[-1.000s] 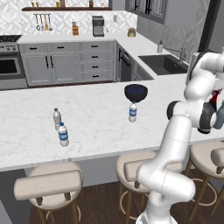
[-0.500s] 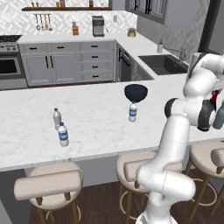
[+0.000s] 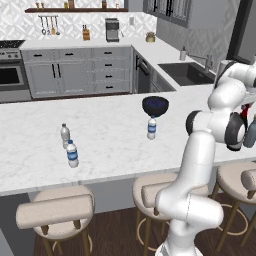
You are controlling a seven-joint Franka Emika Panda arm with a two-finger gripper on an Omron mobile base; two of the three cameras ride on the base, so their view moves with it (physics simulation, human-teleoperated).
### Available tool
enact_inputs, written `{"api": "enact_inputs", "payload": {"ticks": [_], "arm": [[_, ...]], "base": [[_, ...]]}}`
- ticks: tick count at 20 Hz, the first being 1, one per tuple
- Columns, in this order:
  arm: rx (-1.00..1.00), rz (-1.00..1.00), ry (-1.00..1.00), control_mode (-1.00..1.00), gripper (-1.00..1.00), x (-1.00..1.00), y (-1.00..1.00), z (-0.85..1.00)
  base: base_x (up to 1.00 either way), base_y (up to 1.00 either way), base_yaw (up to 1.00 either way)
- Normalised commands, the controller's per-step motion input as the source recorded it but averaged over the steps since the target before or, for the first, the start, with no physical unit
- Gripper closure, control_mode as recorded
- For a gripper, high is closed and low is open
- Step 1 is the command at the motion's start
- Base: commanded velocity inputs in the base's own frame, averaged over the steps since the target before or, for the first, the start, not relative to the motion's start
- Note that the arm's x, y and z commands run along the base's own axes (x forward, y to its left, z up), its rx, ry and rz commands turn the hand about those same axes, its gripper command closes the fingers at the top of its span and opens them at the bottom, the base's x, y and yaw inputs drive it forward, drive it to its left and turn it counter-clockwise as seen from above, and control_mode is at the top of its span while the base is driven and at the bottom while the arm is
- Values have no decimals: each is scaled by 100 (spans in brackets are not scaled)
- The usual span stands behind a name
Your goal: Move the plastic bottles in the middle to the plastics group, and the glass bottles in the middle to the glass group.
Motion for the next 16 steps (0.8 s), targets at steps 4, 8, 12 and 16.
{"api": "enact_inputs", "payload": {"ticks": [4,8,12,16], "arm": [[0,0,0,-100,100,0,0,0],[0,0,0,-100,-100,0,0,0],[0,0,0,-100,-100,0,0,0],[0,0,0,-100,-100,1,0,5]], "base": [[0,0,0],[0,0,0],[0,0,0],[0,0,0]]}}
